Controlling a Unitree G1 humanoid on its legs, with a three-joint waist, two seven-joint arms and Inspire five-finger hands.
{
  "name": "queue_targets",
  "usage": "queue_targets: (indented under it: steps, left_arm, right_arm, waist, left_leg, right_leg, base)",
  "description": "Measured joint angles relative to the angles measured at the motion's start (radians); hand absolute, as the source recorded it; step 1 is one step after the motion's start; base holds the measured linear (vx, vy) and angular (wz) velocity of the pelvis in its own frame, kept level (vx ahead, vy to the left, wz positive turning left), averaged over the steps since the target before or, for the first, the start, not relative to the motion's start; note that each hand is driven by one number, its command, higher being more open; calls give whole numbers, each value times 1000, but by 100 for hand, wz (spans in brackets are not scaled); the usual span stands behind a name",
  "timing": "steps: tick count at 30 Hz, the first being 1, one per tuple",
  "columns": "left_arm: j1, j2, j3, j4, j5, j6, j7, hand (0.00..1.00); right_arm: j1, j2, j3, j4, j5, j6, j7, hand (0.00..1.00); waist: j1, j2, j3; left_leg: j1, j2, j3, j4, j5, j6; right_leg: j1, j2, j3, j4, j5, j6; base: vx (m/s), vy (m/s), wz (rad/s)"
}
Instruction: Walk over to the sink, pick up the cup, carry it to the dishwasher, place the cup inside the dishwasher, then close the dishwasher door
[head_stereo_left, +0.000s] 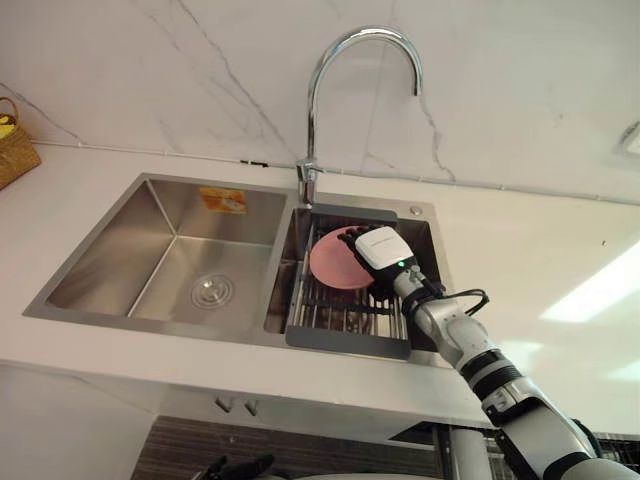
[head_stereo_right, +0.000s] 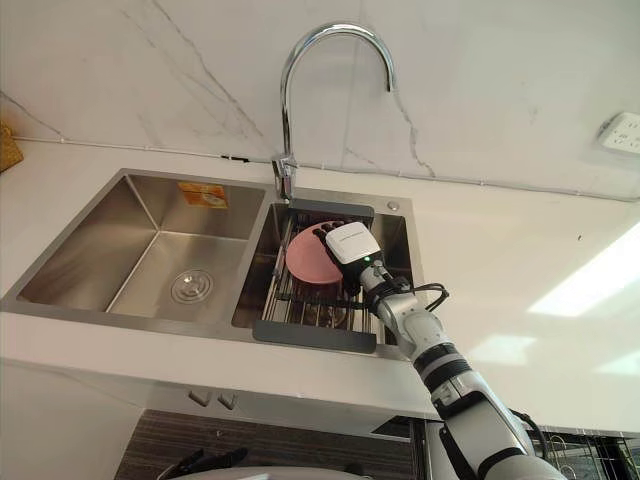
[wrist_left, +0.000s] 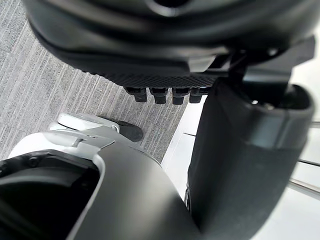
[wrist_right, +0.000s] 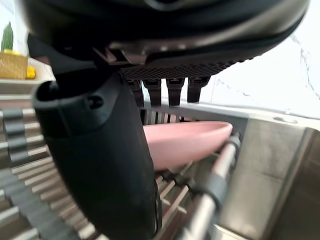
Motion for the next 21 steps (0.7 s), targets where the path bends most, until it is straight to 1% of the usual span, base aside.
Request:
queue_targets:
  steps: [4, 7, 10, 12, 17, 21]
  left_arm:
    - [1, 1, 0, -10, 0, 4, -1, 100]
    - [5, 7, -1, -20, 0, 4, -2, 100]
    - [5, 7, 0, -21, 0, 2, -2, 100]
    - [7, 7, 0, -21, 3, -5, -2, 100]
    - [14, 6, 1, -21, 8, -25, -1, 100]
    - [25, 5, 2, -22, 9, -54, 4, 100]
  right_arm:
    - [-25, -1, 16, 19, -3, 0, -15, 0]
    - [-26, -5, 15, 34, -4, 5, -68, 0]
    - [-26, -9, 15, 37, -4, 15, -94, 0]
    - [-25, -16, 12, 35, 3, 21, -130, 0]
    - [-25, -25, -65, -33, 54, 49, -206, 0]
    - [-24, -43, -139, -152, 126, 50, -270, 0]
  waist:
    - [3, -5, 3]
    - [1, -17, 10]
    - [1, -18, 12]
    - [-4, -17, 14]
    - [-13, -11, 19]
    - [-18, -5, 23]
  left_leg:
    - [-1, 0, -3, 0, 0, 0]
    - [-1, 0, -3, 0, 2, 1]
    - [-1, -1, -2, 0, 2, 1]
    - [-1, -1, 0, 0, 2, 1]
    - [-1, 0, 11, 0, 2, 1]
    - [2, 0, 25, 0, -1, 0]
  right_leg:
    - [0, 0, -4, 0, 0, 0]
    - [0, -1, -3, 0, 0, 0]
    - [0, -1, -2, 0, 0, 0]
    - [-1, -1, 3, 0, 0, 0]
    - [-6, 0, 14, 0, 0, 0]
    - [-9, 0, 28, 3, 1, 1]
  base:
    - [0, 4, 1]
    - [0, 0, 0]
    - [0, 0, 0]
    - [7, 15, -2]
    - [4, 9, -5]
    - [20, 18, -9]
